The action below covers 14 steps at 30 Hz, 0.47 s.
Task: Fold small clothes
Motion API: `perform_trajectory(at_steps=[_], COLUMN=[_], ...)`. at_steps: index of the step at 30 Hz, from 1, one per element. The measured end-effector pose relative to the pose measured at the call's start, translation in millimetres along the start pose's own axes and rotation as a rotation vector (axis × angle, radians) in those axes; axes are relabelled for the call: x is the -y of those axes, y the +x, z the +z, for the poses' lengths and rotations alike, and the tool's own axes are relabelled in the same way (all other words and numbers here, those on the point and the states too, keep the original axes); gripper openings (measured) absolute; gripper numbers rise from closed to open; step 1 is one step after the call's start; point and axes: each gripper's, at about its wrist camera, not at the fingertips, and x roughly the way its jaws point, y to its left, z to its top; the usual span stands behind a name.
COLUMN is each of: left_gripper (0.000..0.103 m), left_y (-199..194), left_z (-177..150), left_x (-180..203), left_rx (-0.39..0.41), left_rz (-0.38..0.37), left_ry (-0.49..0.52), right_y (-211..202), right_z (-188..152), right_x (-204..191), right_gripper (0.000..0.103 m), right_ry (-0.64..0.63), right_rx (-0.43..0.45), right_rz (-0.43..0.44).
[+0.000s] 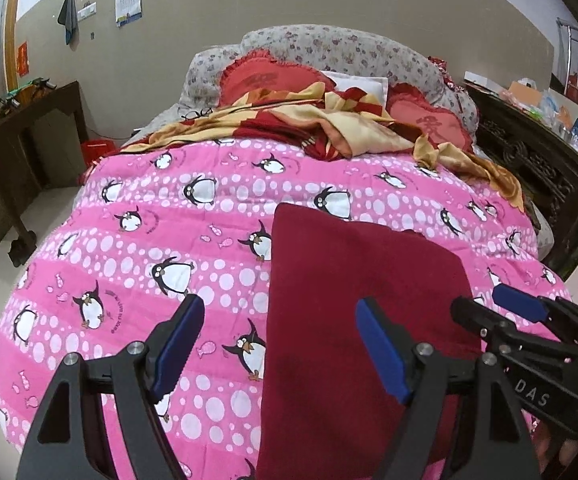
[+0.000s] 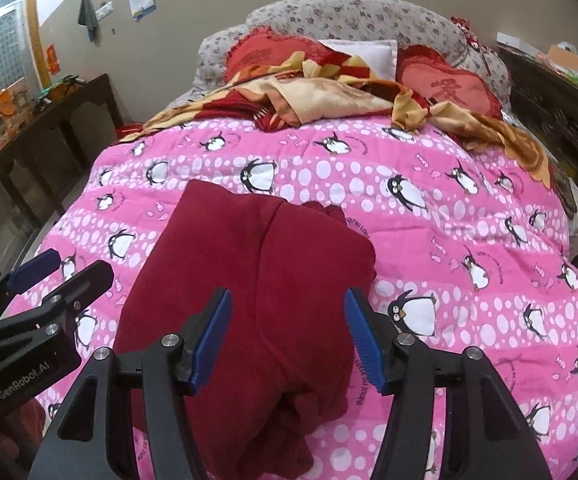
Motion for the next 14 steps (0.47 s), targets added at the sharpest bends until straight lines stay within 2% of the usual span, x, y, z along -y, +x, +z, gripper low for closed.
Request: perform_trajectory(at_steps=[14], left_gripper=[0.082], left_y=[24.7], left_z=[0.5], left_x=[-16.8], left_rx=[0.003], left_rz=[-0.015], left_ry=[0.008], right_y=[22.7], right_z=[2.8], right_x=[-8.8], right_gripper=[0.069], right_ry=[0.000], right_rx=[-0.035], right_rz=[-0.027])
